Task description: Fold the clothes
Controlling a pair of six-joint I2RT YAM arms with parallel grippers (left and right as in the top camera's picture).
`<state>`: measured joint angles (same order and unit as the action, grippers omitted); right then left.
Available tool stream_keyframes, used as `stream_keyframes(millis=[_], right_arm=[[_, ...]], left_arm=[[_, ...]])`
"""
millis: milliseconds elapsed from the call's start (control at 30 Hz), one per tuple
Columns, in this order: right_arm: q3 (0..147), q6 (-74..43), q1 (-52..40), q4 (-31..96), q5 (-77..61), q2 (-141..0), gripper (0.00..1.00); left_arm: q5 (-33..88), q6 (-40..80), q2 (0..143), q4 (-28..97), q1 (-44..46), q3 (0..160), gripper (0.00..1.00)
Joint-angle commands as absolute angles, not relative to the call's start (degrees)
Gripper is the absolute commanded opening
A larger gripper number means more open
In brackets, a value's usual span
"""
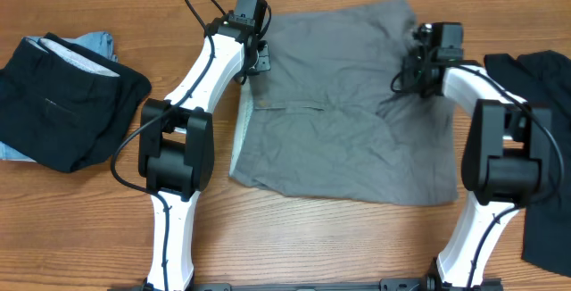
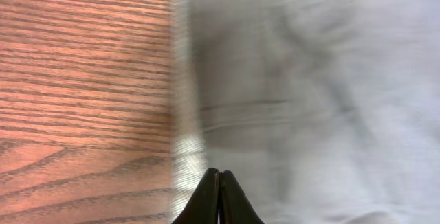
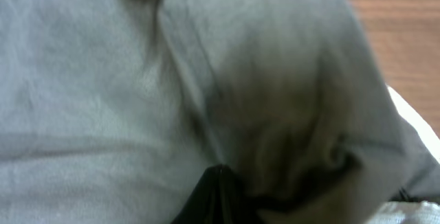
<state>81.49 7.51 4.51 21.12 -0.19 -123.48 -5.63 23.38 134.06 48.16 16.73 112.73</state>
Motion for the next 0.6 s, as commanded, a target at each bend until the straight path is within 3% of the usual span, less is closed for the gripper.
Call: stream_keyframes(millis=[0, 333, 567], right_arm=[[79.29, 7.53, 3.16, 25.71, 2.5, -120.6, 0.04], [81.21, 6.17, -3.99, 24.82, 2.59, -117.23, 0.04], [90.17, 4.29, -3.38, 24.77, 2.94, -116.36, 0.04]], left_arm=[[-6.48, 21.61, 133.75, 47.64, 16.6, 112.66, 0.04], [0.05, 21.02, 134.37, 38.48, 19.22, 114.5, 0.04], [0.38, 20.97, 139.46, 37.21, 20.05, 114.5, 0.04]])
